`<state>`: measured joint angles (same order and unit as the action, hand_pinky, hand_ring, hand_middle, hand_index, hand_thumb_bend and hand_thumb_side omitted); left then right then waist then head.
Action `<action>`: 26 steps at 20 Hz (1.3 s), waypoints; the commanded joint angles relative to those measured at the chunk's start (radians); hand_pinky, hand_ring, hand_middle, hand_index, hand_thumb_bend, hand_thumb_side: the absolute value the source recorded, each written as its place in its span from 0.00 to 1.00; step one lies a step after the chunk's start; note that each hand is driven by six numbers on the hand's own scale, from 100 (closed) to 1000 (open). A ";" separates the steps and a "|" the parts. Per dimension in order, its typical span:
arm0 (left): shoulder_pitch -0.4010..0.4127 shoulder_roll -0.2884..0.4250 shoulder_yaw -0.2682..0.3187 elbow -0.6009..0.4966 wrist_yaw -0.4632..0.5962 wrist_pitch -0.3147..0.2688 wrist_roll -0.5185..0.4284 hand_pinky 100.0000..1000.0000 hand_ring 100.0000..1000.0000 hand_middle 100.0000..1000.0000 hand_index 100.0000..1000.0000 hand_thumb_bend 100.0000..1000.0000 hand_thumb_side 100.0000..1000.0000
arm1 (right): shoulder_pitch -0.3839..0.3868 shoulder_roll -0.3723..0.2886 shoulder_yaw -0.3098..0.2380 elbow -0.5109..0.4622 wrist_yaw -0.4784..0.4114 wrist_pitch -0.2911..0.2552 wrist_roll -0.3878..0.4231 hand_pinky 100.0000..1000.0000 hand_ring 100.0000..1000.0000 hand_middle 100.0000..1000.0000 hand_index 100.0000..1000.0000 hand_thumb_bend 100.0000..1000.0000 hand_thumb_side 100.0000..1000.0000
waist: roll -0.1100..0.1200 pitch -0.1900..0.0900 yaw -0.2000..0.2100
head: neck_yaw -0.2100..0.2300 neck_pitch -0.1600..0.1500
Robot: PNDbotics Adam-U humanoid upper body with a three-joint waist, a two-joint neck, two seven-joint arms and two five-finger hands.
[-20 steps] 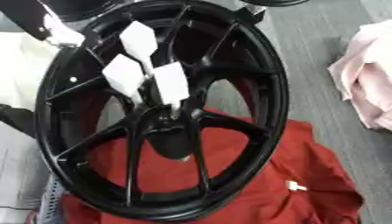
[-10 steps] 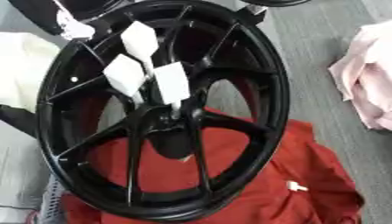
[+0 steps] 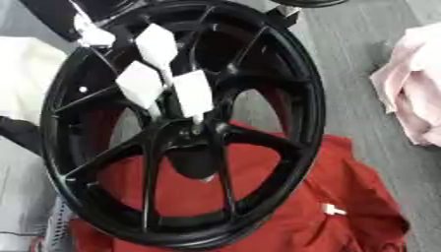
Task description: Pull the pin out of the wheel hub.
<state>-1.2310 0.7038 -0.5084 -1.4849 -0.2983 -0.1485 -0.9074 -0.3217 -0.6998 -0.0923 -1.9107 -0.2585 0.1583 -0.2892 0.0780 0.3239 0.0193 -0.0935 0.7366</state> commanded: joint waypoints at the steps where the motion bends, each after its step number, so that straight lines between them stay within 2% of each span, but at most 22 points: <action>1: -0.022 0.009 0.000 0.006 0.006 -0.005 0.000 0.81 0.78 0.80 0.88 0.15 0.32 | -0.011 -0.017 -0.008 -0.017 -0.008 -0.003 0.003 0.73 0.60 0.51 0.58 0.00 0.58 | -0.003 -0.025 -0.002 | 0.006 -0.010; 10: -0.022 -0.011 -0.017 0.039 -0.001 -0.017 0.000 0.81 0.78 0.80 0.90 0.19 0.36 | -0.014 -0.014 -0.006 -0.017 -0.010 -0.004 0.004 0.73 0.60 0.51 0.58 0.00 0.58 | -0.003 -0.023 -0.008 | 0.010 -0.014; 18: -0.020 -0.023 -0.028 0.063 -0.029 -0.033 0.000 0.80 0.77 0.74 0.86 0.25 0.33 | -0.016 -0.011 -0.005 -0.017 -0.012 -0.005 0.005 0.73 0.60 0.51 0.58 0.00 0.59 | -0.003 -0.021 -0.011 | 0.014 -0.015; 26: -0.019 -0.037 -0.027 0.092 -0.062 -0.055 0.000 0.80 0.78 0.79 0.87 0.23 0.30 | -0.017 -0.008 -0.003 -0.017 -0.014 -0.005 0.007 0.73 0.60 0.51 0.58 0.00 0.59 | -0.003 -0.017 -0.012 | 0.019 -0.016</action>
<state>-1.2324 0.6562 -0.5441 -1.3919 -0.3542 -0.1907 -0.9006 -0.3257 -0.6904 -0.0912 -1.9108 -0.2659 0.1547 -0.2853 0.0788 0.3246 0.0076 -0.0789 0.7348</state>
